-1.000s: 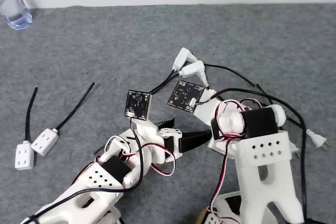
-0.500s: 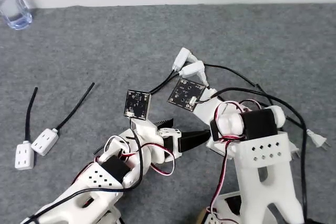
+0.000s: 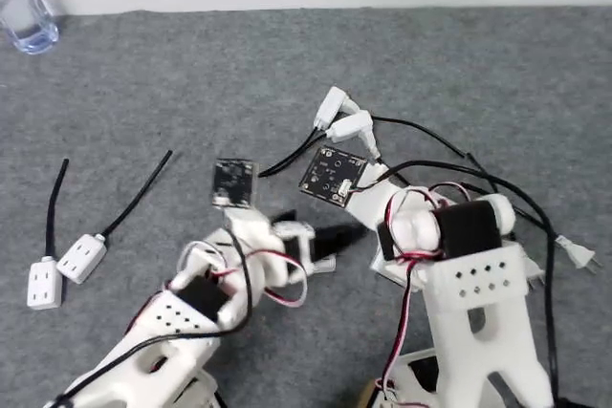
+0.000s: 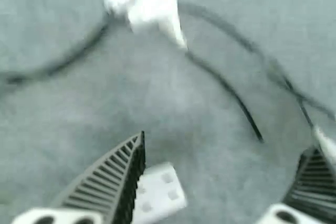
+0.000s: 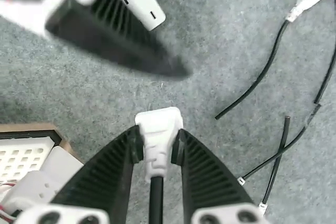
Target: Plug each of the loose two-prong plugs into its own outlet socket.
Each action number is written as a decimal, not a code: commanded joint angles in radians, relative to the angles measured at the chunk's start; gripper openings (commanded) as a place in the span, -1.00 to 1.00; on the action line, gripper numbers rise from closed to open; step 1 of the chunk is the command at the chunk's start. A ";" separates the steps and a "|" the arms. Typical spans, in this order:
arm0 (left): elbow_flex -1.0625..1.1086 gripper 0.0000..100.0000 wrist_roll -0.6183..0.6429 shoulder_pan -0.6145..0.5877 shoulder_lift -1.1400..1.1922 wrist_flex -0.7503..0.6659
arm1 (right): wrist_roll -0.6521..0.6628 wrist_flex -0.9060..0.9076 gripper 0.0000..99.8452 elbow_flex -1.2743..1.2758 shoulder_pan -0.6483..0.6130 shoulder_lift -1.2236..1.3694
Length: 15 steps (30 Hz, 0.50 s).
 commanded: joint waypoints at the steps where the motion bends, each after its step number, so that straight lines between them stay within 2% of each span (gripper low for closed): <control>1: -0.010 -0.15 -0.038 -0.110 -0.005 -0.012 | 0.020 0.035 -0.98 -0.044 -0.010 -0.021; 6: 0.001 -0.15 -0.075 -0.189 -0.005 0.003 | 0.023 0.035 -0.98 -0.049 -0.010 -0.021; 10: -0.002 -0.15 -0.080 -0.262 -0.005 0.135 | 0.035 0.030 -0.98 -0.074 -0.018 0.019; 15: -0.004 -0.15 -0.206 -0.437 -0.006 0.313 | 0.160 -0.007 -0.98 -0.169 -0.018 0.186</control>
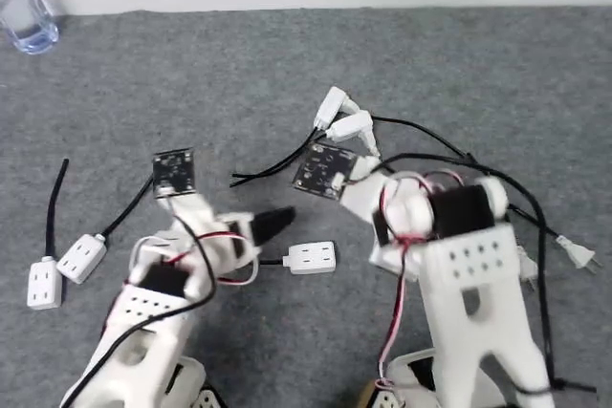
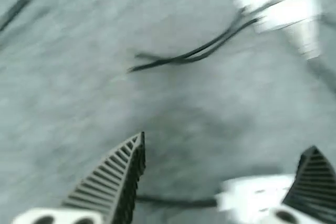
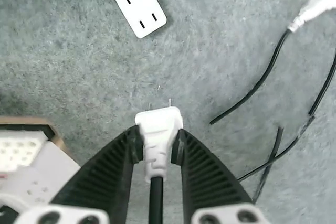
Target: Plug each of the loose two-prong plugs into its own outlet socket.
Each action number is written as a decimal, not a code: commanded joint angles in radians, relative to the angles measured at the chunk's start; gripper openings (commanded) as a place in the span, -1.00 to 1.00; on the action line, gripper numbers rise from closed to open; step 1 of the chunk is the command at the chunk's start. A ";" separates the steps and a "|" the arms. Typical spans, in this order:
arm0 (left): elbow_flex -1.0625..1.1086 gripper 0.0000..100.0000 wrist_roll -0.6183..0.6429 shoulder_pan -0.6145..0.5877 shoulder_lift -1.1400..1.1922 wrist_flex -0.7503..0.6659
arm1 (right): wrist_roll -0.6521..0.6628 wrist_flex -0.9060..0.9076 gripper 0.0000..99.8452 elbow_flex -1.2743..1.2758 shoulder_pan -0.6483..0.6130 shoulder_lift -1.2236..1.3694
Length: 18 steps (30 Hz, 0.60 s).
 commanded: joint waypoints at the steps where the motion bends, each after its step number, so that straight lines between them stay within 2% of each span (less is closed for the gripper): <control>1: -0.008 -0.15 -0.083 -0.132 -0.008 0.103 | 0.104 -0.025 -0.98 -0.103 -0.012 0.094; 4: -0.001 -0.15 -0.100 -0.282 -0.008 0.124 | 0.164 -0.082 -0.98 -0.123 -0.044 0.159; 8: 0.010 -0.15 -0.101 -0.483 -0.008 0.123 | 0.173 -0.160 -0.98 -0.118 -0.131 0.249; 10: 0.028 -0.15 -0.103 -0.546 -0.006 0.121 | 0.173 -0.196 -0.98 -0.121 -0.160 0.305; 18: 0.094 -0.15 -0.199 -0.522 -0.006 0.069 | 0.175 -0.266 -0.98 -0.124 -0.193 0.433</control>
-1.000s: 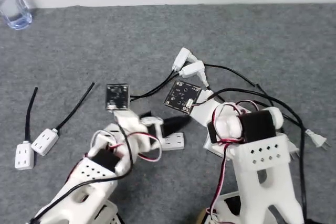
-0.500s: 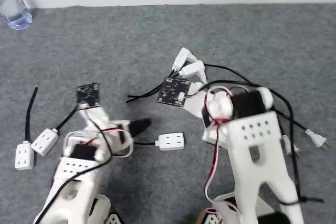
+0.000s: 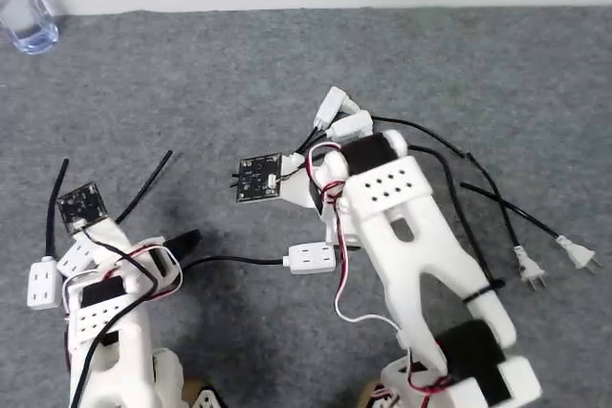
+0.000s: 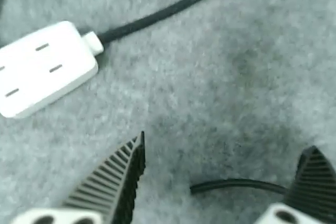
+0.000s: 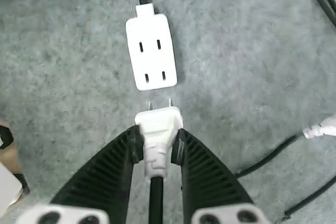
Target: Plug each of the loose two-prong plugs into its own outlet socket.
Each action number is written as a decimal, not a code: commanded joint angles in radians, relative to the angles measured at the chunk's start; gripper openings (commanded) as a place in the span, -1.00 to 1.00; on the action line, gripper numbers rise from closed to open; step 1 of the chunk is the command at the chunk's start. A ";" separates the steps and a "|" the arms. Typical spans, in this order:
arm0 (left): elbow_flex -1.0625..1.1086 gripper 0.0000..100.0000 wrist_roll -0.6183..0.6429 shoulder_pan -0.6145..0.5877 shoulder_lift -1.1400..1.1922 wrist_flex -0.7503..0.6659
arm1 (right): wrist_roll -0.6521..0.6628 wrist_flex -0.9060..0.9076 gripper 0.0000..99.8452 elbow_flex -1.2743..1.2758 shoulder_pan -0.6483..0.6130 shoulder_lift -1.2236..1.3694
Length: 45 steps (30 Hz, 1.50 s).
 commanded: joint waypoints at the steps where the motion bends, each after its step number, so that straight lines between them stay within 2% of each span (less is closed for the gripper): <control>1: -0.008 -0.15 -0.021 0.011 -0.006 -0.031 | 0.011 -0.025 -0.98 -0.064 -0.028 0.007; 8: -0.008 -0.15 -0.021 0.011 -0.006 -0.031 | 0.054 -0.021 -0.98 -0.057 -0.045 0.010; 16: -0.008 -0.15 -0.021 0.011 -0.006 -0.029 | 0.028 -0.036 -0.98 -0.003 -0.090 0.013; 32: -0.008 -0.15 -0.023 0.011 -0.006 -0.029 | 0.032 -0.084 -0.98 0.006 -0.018 0.097; 45: -0.008 -0.15 -0.023 0.011 -0.006 -0.029 | 0.046 -0.085 -0.98 0.008 -0.018 0.119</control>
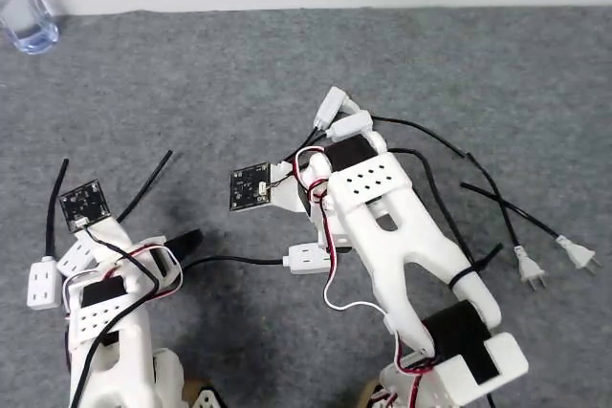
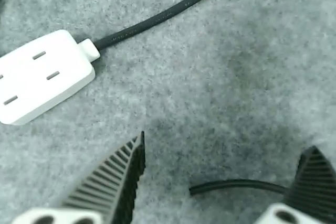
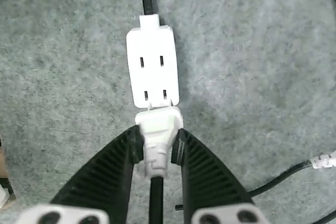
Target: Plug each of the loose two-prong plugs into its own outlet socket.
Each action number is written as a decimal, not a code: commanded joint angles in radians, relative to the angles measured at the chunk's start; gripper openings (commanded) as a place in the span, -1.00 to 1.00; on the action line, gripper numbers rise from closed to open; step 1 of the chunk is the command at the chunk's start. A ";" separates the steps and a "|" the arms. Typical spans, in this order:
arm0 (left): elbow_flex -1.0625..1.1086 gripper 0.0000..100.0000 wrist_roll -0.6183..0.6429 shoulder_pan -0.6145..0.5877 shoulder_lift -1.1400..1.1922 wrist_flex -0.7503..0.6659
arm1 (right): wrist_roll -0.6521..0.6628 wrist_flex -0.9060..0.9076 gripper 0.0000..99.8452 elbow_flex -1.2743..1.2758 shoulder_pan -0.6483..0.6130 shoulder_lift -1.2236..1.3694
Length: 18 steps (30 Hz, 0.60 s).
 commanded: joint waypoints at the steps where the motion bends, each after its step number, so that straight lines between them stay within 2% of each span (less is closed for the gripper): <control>1: -0.008 -0.15 -0.011 0.003 -0.006 -0.021 | 0.009 -0.016 -0.98 -0.006 0.013 0.021; 18: -0.008 -0.15 -0.011 0.003 -0.006 -0.021 | 0.008 -0.042 -0.98 -0.008 0.010 0.076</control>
